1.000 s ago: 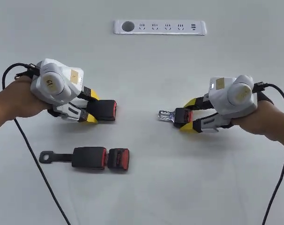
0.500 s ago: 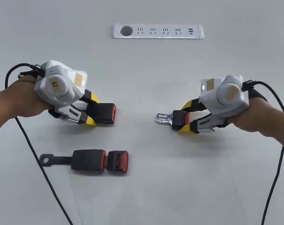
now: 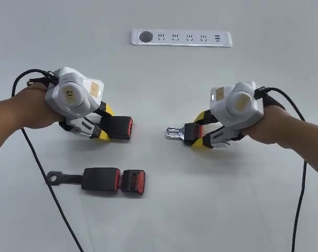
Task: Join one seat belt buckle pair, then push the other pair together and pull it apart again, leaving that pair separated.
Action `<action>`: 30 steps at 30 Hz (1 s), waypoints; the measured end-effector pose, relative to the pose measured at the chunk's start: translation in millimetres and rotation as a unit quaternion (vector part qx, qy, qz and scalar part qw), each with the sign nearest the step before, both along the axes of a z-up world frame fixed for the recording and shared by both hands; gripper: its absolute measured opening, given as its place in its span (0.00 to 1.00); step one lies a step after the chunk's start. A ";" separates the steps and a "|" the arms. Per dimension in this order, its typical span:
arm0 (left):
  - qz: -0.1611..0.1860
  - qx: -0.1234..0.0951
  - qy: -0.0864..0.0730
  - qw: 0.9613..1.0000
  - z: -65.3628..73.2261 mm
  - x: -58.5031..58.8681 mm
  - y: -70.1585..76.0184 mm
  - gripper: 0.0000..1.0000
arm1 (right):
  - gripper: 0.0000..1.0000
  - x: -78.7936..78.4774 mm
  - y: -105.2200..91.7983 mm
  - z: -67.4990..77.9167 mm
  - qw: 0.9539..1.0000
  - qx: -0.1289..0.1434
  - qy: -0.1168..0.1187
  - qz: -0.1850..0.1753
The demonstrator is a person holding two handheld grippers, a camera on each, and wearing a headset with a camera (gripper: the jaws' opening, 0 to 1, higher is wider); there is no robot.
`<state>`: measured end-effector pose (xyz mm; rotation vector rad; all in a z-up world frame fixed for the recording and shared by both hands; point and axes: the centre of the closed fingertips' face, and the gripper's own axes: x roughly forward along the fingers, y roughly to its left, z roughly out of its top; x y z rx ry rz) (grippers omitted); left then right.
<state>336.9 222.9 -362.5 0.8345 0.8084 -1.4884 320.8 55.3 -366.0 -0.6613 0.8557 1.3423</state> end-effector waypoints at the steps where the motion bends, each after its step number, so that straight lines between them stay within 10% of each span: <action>1: -0.001 0.001 0.000 1.000 0.0 0.0 0.0 0.33 | 0.33 0.2 1.3 -0.1 1.000 0.001 0.000 0.000; 30: 0.002 0.019 -0.001 1.000 -1.2 0.4 -0.2 0.33 | 0.34 7.2 73.0 -2.8 0.998 0.063 -0.002 0.006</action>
